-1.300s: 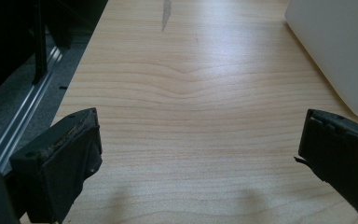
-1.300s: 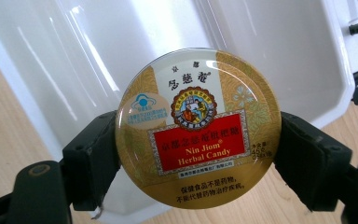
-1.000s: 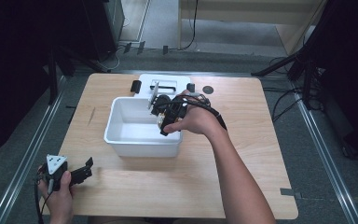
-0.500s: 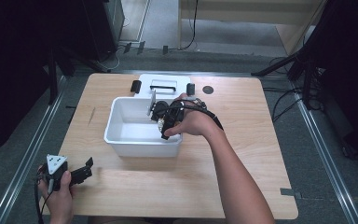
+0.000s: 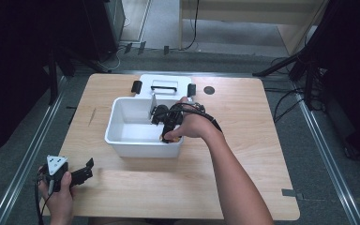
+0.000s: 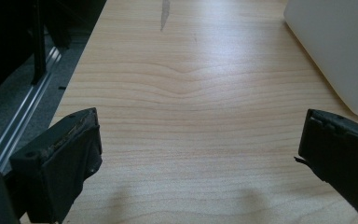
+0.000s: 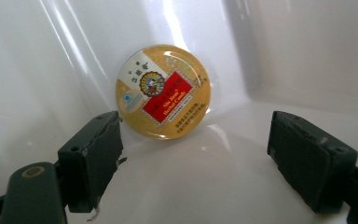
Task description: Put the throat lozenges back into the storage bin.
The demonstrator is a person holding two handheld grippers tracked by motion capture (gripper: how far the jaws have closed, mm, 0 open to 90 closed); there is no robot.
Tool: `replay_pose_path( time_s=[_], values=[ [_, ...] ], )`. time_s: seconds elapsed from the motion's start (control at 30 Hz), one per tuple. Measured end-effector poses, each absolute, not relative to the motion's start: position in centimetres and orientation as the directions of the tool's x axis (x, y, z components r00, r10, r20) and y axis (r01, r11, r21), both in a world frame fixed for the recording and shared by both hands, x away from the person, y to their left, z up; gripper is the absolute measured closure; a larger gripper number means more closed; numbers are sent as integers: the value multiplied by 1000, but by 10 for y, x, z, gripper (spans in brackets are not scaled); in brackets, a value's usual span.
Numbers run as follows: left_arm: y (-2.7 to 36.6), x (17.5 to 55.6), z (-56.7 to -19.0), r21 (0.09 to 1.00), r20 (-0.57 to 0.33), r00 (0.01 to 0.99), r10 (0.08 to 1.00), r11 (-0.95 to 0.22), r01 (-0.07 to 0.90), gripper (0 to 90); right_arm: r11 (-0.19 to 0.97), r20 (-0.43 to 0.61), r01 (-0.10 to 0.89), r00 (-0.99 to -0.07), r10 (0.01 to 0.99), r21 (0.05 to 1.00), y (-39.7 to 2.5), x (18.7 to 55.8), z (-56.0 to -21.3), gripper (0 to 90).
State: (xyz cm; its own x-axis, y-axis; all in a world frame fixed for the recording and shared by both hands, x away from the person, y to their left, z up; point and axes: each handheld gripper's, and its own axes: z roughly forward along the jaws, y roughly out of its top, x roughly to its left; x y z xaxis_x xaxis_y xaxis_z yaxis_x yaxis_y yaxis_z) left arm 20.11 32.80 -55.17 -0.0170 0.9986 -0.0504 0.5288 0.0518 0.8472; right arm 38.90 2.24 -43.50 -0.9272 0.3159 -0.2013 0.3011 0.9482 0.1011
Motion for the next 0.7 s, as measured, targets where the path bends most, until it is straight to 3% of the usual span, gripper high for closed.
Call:
replay_pose_path(
  time_s=[0.43,0.7],
  values=[
    [328,201,-552,848,-53,-18,998,55,528,0,912,-212,323,-901,378,253,9,381,-403,250],
    [328,202,-552,847,-52,-20,998,55,530,0,883,-201,351,-884,422,310,-3,373,-384,235]
  ],
)
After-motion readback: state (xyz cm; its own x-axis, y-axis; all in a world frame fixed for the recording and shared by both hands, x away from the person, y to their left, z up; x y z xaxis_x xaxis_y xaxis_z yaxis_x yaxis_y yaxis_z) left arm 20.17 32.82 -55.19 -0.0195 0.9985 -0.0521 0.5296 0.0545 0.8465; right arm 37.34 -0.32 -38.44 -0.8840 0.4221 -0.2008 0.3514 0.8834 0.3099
